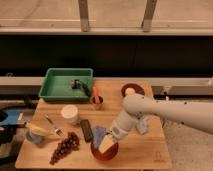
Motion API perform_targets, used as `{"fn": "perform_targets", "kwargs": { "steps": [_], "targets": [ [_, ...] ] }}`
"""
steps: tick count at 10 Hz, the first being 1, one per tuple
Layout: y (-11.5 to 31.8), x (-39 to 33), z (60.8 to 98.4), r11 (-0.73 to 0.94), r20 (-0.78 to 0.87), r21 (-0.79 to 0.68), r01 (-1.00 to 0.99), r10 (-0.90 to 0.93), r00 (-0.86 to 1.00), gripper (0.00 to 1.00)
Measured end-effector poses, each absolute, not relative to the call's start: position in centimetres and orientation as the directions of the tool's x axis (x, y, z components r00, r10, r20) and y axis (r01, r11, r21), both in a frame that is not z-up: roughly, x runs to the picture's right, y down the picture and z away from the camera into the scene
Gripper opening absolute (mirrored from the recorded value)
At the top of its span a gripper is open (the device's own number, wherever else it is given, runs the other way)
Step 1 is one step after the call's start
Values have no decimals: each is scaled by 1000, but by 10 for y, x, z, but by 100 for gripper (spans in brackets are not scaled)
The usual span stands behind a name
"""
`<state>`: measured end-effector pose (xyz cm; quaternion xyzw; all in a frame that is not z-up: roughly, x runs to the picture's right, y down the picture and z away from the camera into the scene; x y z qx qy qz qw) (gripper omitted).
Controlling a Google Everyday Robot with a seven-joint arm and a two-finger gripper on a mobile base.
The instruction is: Place sponge in red bowl
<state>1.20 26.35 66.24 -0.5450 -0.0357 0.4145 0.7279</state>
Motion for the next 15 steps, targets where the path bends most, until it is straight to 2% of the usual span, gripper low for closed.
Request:
{"fn": "perform_targets", "kwargs": {
  "steps": [4, 5, 10, 15],
  "targets": [
    [274, 11, 668, 40, -418, -827, -561, 623, 660, 73],
    [276, 13, 668, 35, -423, -826, -563, 621, 659, 77],
    [277, 18, 670, 29, -439, -817, -576, 617, 653, 77],
    [237, 39, 669, 111, -430, -751, -651, 665, 610, 77]
  ]
}}
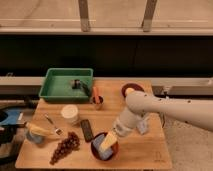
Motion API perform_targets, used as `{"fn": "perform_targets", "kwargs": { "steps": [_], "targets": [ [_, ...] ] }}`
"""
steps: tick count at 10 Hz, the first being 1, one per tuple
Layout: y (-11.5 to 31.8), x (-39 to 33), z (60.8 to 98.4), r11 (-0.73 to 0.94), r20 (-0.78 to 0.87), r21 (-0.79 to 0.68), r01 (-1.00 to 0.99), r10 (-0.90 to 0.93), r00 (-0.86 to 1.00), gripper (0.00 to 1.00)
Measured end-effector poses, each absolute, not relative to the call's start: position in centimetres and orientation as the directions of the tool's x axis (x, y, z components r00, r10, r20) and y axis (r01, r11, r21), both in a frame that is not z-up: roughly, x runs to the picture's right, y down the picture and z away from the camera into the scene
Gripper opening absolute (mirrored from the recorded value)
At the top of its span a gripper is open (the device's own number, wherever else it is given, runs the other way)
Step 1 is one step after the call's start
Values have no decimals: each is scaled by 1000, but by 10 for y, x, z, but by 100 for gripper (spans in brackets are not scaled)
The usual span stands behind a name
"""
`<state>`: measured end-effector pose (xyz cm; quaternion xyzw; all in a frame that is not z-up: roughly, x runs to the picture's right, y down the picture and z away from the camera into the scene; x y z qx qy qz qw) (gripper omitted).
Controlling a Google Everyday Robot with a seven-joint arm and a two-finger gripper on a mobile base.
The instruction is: Place sponge in red bowl
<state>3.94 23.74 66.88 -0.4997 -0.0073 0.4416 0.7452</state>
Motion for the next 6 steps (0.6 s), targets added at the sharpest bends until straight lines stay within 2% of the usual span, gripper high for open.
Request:
{"fn": "perform_targets", "kwargs": {
  "steps": [3, 6],
  "targets": [
    [188, 63, 678, 171, -398, -676, -717, 734, 550, 77],
    [178, 67, 678, 178, -377, -669, -721, 756, 536, 77]
  ]
}}
